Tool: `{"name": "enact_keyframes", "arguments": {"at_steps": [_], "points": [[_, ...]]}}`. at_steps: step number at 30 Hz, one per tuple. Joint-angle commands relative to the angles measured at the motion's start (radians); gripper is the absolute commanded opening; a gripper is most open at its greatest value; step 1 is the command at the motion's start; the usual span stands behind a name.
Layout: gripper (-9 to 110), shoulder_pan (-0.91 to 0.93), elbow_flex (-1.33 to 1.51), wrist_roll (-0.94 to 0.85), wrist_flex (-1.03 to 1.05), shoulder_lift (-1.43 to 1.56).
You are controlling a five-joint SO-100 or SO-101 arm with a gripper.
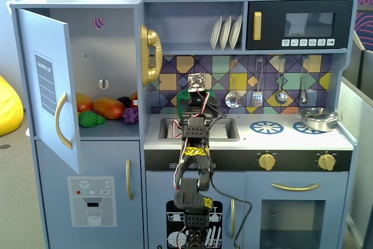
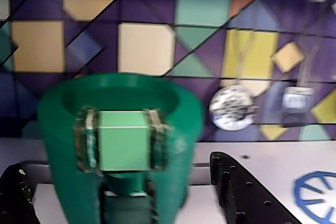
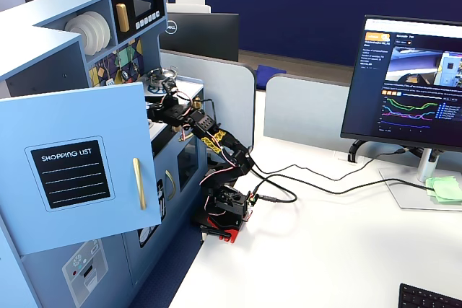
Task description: Take off the lid from the green recipient and place it on the counter
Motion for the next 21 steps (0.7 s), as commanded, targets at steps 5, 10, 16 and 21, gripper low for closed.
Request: {"name": "enact_keyframes", "arguments": {"at_steps": [5,10,16,21], "points": [[37,-0.041,-0.107,-0.037,-0.078,-0.104],[36,-0.044,-0.152,-0.04,-0.087,-0.16],[35,-0.051,-0.209,-0.041,-0.101,-0.224],[31,-0.055,-0.221,-0.04,-0.097,-0.249]]}}
